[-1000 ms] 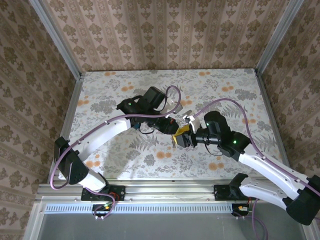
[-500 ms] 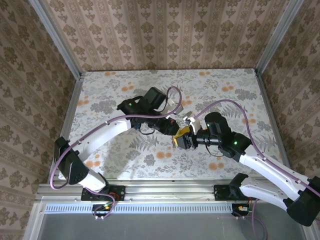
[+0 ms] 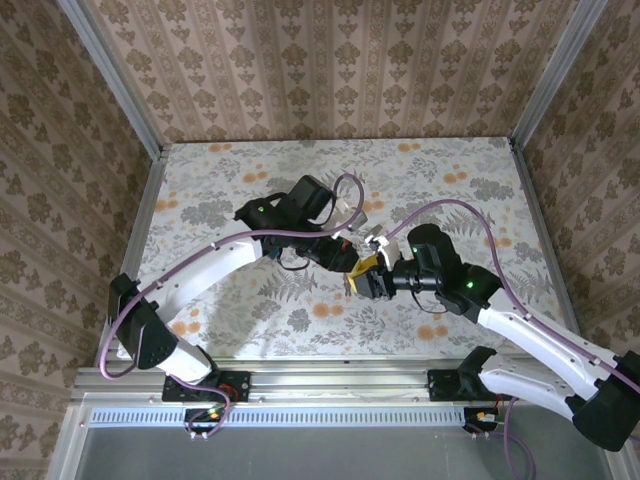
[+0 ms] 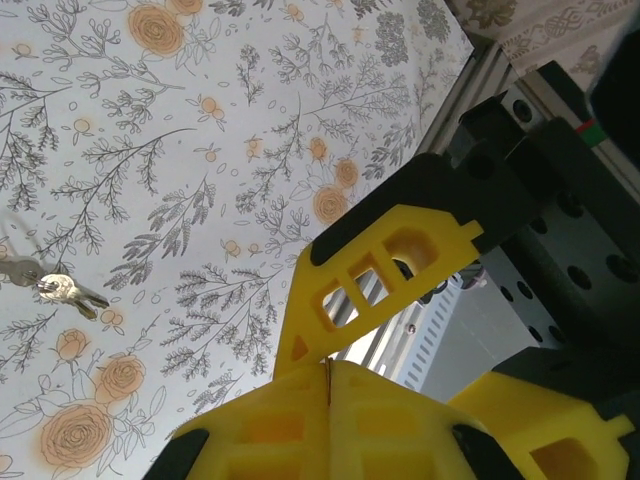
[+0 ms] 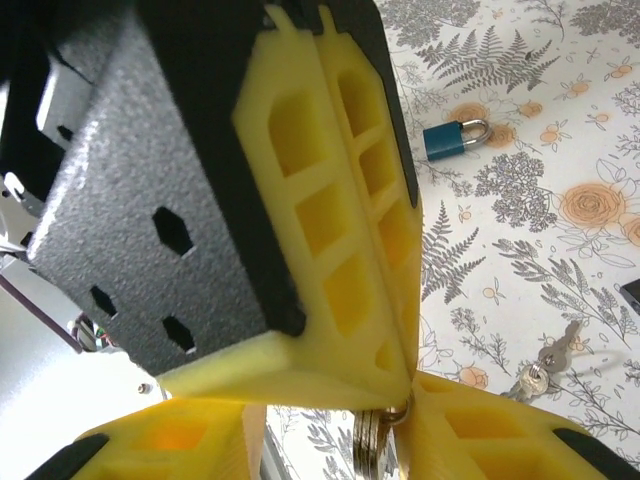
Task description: Unlock with the key
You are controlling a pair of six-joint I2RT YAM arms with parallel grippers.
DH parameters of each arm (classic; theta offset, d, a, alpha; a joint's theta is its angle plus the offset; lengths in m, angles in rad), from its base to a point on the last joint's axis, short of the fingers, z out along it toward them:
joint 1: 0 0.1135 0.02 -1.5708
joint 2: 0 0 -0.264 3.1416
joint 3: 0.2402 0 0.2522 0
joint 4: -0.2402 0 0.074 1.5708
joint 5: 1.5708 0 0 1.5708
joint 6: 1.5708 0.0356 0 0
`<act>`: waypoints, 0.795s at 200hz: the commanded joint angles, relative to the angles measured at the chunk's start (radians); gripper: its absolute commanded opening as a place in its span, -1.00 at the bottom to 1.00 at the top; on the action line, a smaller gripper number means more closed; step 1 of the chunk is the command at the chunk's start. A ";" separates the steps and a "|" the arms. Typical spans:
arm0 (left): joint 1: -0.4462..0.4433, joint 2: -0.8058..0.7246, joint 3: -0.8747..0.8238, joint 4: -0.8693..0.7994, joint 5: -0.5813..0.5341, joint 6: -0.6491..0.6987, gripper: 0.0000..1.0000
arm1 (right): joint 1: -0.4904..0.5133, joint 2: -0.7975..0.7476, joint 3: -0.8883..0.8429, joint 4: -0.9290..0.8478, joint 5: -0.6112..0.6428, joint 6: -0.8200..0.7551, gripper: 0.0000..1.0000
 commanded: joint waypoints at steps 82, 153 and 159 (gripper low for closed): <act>-0.001 0.007 0.005 -0.007 -0.007 0.010 -1.00 | 0.000 0.025 0.063 -0.045 -0.043 -0.040 -0.77; -0.001 0.017 0.014 -0.001 0.003 0.010 -1.00 | 0.002 0.074 0.079 -0.012 -0.014 -0.013 -1.00; -0.002 0.017 0.016 -0.001 0.003 0.010 -1.00 | 0.002 0.078 0.080 -0.009 -0.009 -0.009 -1.00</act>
